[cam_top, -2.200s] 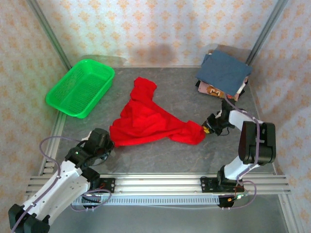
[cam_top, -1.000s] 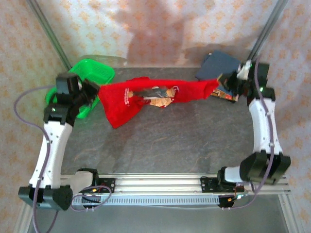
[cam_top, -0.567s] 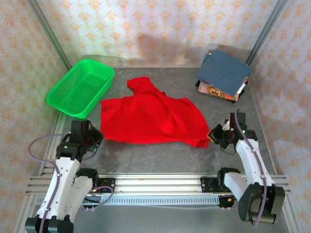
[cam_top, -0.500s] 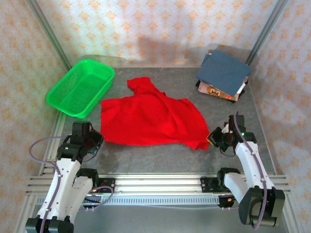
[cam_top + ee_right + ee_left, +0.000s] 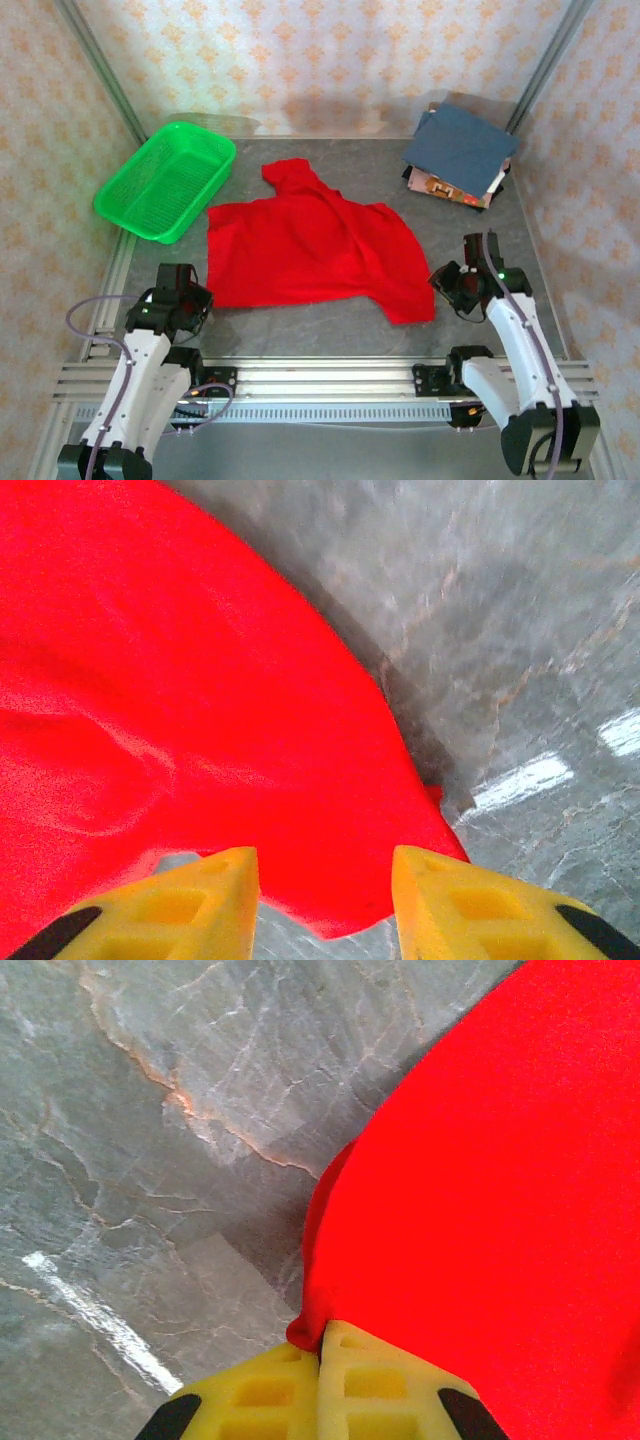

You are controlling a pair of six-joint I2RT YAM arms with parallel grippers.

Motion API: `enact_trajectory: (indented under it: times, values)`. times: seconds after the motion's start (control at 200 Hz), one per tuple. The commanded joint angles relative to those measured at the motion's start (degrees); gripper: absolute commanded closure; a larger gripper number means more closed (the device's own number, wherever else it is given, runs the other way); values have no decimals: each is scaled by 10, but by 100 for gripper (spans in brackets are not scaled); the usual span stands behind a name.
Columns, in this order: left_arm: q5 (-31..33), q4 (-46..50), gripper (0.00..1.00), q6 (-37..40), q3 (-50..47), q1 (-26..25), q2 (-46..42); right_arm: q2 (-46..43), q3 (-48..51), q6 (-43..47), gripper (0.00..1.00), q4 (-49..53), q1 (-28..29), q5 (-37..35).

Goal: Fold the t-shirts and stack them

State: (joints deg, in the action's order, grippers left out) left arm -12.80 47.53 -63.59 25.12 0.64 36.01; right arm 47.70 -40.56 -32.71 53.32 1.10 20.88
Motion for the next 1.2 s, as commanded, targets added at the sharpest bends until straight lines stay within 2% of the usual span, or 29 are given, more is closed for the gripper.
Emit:
enact_trajectory:
  times: [0.0,0.135,0.225,0.335,0.535,0.6,0.841,1.056,1.191]
  values:
    - [25,20,100,-7,-18,2,-5,0,-11,-10,53,12,1,-78]
    - [25,14,100,1,-20,3,-3,93,-13,24,54,-46,0,-67]
    - [26,16,100,10,-13,2,-2,141,1,36,59,-86,-9,-14]
    - [27,16,100,17,-8,2,-5,158,33,23,60,-123,-9,34]
    - [16,-1,100,20,-11,2,-5,143,96,-9,61,-147,-11,36]
    - [16,-4,100,23,-8,3,-2,145,101,-10,60,-159,-12,18]
    - [18,2,100,48,15,2,8,198,46,27,60,-227,-36,18]
    - [19,2,100,61,35,2,9,338,-14,79,59,-294,-36,79]
    - [19,3,100,68,47,3,10,399,-41,104,62,-303,-37,72]
